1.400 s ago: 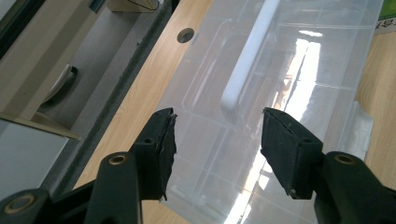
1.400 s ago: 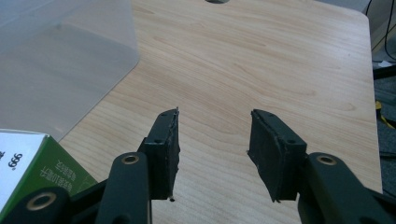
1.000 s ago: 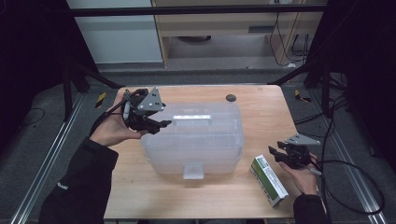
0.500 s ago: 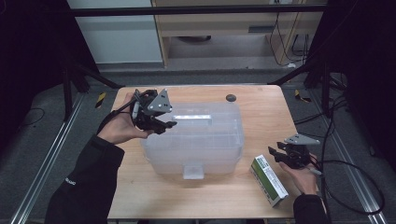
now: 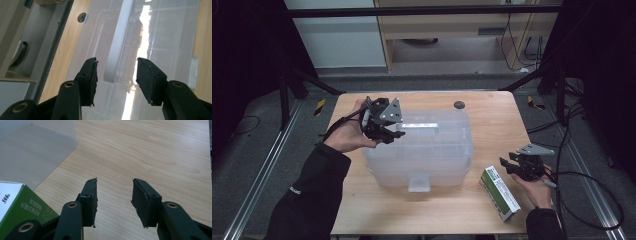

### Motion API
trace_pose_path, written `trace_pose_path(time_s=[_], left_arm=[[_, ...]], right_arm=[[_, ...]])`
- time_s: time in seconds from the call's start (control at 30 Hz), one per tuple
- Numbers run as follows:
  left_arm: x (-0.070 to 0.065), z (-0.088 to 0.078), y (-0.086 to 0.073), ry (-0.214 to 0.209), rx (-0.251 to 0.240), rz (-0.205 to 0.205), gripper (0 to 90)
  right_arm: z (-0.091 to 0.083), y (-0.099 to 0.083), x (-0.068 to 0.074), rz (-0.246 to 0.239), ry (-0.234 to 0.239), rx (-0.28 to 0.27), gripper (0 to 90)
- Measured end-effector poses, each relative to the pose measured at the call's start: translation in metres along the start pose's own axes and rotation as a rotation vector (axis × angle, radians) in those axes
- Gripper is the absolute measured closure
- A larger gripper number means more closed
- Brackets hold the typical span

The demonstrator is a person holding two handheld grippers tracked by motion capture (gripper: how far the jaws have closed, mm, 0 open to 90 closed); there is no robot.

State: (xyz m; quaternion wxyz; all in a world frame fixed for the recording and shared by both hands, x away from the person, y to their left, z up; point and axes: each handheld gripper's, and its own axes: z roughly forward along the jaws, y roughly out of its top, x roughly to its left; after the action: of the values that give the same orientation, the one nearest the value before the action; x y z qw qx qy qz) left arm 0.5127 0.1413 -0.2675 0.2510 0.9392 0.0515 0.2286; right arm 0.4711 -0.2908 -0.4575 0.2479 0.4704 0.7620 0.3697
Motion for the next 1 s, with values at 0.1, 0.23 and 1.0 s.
trace_pose_path(time_s=[0.1,0.23,1.0], left_arm=[[0.000,0.003,0.000,0.000,0.007,0.007,51.4],[0.000,0.006,0.002,-0.004,0.008,0.016,52.4],[0.006,0.029,0.002,-0.016,0.069,0.059,66.3]], right_arm=[[0.000,0.000,0.000,0.000,0.001,0.003,55.5],[0.001,0.000,0.000,0.003,0.004,0.008,55.5],[0.003,-0.001,0.000,-0.005,0.010,0.020,56.0]])
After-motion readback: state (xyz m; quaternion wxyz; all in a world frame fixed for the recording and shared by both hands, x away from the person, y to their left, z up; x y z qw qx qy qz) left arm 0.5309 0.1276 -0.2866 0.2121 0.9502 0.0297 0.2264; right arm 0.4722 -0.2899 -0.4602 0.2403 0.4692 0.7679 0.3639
